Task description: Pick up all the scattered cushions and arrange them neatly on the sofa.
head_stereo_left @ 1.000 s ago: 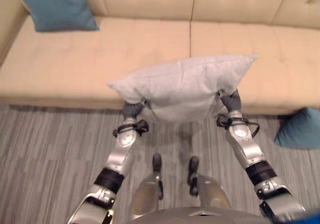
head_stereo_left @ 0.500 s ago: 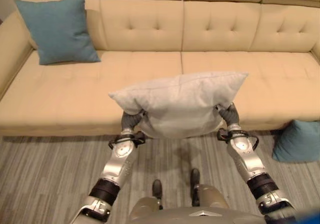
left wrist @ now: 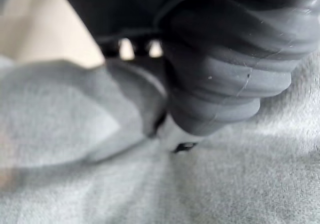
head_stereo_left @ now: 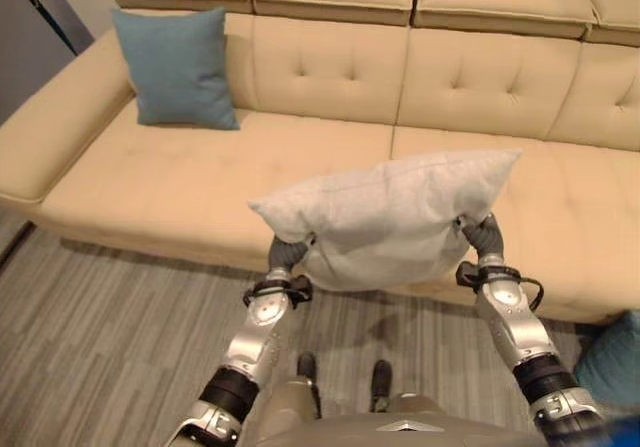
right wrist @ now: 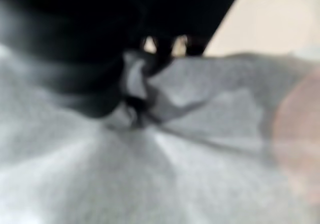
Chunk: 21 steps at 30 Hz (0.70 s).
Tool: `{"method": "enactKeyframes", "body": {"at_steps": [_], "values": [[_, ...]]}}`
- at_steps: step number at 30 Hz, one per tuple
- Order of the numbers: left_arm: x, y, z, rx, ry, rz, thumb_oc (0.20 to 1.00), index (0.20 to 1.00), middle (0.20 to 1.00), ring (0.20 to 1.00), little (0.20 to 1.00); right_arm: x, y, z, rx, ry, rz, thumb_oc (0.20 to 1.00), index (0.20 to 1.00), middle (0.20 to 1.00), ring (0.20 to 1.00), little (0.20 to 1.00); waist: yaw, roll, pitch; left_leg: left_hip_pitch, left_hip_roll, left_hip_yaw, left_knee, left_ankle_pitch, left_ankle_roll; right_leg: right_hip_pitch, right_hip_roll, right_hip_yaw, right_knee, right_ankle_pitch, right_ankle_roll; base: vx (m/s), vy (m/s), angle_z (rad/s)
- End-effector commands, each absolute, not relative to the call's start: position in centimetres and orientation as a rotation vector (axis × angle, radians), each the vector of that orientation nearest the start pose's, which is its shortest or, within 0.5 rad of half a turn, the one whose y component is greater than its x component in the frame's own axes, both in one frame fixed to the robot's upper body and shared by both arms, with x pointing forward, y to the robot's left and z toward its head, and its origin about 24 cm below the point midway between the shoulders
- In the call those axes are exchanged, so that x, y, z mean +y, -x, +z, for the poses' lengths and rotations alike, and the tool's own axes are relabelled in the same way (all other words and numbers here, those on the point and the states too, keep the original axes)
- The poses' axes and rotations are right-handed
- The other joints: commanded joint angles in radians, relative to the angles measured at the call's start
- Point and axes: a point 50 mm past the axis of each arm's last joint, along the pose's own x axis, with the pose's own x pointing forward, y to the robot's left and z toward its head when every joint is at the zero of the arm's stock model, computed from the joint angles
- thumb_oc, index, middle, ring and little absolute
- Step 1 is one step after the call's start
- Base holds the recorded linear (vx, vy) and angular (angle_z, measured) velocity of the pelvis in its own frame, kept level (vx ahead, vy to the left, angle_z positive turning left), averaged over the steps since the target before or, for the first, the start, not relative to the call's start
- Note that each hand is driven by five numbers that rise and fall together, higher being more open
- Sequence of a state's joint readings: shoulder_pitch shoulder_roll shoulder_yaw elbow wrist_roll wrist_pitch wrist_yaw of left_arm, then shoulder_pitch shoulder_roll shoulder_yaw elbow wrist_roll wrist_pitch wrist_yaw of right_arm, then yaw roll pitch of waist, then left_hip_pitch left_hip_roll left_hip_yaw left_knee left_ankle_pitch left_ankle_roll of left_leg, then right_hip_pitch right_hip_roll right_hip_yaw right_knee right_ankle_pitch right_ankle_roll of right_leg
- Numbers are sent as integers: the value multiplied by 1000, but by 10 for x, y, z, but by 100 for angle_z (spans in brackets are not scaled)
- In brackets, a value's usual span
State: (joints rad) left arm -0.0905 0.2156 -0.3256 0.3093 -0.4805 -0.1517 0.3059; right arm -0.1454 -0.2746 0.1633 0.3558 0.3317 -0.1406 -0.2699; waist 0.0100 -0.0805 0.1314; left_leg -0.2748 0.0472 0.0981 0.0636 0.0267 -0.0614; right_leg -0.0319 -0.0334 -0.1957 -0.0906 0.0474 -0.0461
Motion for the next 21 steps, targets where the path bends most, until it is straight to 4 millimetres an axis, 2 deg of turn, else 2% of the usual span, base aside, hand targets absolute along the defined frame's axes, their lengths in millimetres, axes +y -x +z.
{"method": "enactKeyframes", "body": {"at_steps": [1,4,6,7,8,10,11,12,13,14,16,17,18,19,20,21], "values": [[126,-273,29,16,181,-40,200,200,200,200,200,-165,-288,51,-109,-88,-85,200,200,200,200,200,23,16,-68,16,-1,-8,-40,81,-11,100,17,95,102,-109,134,352,152,-37],[128,-270,27,22,174,-39,200,200,200,200,200,-162,-286,52,-113,-89,-67,200,200,200,200,200,25,15,-80,41,-6,-12,-34,84,-6,118,7,107,120,-120,137,245,120,-61],[131,-269,27,21,161,-42,200,200,200,200,200,-157,-286,53,-119,-99,-48,200,200,200,200,200,32,9,-90,71,-12,4,-25,60,9,124,-9,120,149,-131,147,228,157,-58],[135,-269,27,18,150,-37,200,200,200,200,200,-152,-287,54,-124,-113,-32,200,200,200,200,200,43,5,-93,106,-24,21,-17,29,29,118,-31,121,212,-128,168,203,166,-49],[134,-269,27,18,150,-37,200,200,200,200,200,-152,-287,54,-125,-112,-32,200,200,200,200,200,44,7,-95,103,-22,22,-17,31,29,115,-29,122,210,-125,167,171,163,-26],[139,-269,29,14,146,-31,200,200,200,200,200,-145,-289,58,-137,-125,-4,200,200,200,200,200,41,8,-82,145,-27,41,-12,-1,54,47,-54,126,368,-57,209,84,104,-32],[139,-270,29,13,146,-31,200,200,200,200,200,-145,-290,58,-137,-125,-4,200,200,200,200,200,43,9,-84,142,-25,41,-12,0,53,43,-52,128,366,-54,208,94,166,-37],[142,-272,31,2,129,-20,200,200,200,200,200,-137,-292,63,-158,-132,23,200,200,200,200,200,26,32,-57,179,-16,52,-12,-21,75,-68,-59,124,530,5,233,58,115,-20],[142,-272,31,2,129,-20,200,200,200,200,200,-137,-292,63,-158,-132,23,200,200,200,200,200,26,31,-57,179,-17,53,-12,-21,76,-70,-60,125,534,3,234,237,149,-20],[142,-273,31,-4,136,-14,200,200,200,200,200,-134,-294,64,-158,-116,41,200,200,200,200,200,9,41,-53,224,-28,50,-31,-47,79,-124,-77,90,447,-30,206,180,32,-13],[142,-273,32,-8,137,-14,200,200,200,200,200,-134,-295,65,-159,-107,42,200,200,200,200,200,2,43,-50,240,-30,42,-40,-53,76,-127,-79,84,396,-38,202,193,-11,-14],[142,-273,32,-12,141,-17,200,200,200,200,200,-135,-295,65,-160,-101,42,200,200,200,200,200,-4,43,-49,249,-34,36,-45,-58,72,-136,-83,87,328,-32,202,265,-103,-3],[142,-275,34,-24,134,-13,200,200,200,200,200,-139,-296,64,-161,-83,28,200,200,200,200,200,-17,38,-43,265,-41,23,-48,-76,63,-166,-95,106,229,3,215,197,-86,7],[142,-275,34,-24,134,-13,200,200,200,200,200,-139,-296,64,-161,-82,28,200,200,200,200,200,-18,40,-41,267,-40,21,-46,-78,63,-162,-94,103,227,3,215,245,-134,6],[138,-275,34,-25,128,-41,200,200,200,200,200,-141,-295,65,-158,-91,28,200,200,200,200,200,-23,24,-46,274,-54,13,-32,-96,57,-134,-104,119,177,27,226,158,-108,34],[137,-275,35,-27,133,-37,200,200,200,200,200,-141,-295,65,-161,-91,26,200,200,200,200,200,-21,22,-51,277,-53,13,-26,-101,53,-124,-104,118,177,30,222,155,-108,38]]}}
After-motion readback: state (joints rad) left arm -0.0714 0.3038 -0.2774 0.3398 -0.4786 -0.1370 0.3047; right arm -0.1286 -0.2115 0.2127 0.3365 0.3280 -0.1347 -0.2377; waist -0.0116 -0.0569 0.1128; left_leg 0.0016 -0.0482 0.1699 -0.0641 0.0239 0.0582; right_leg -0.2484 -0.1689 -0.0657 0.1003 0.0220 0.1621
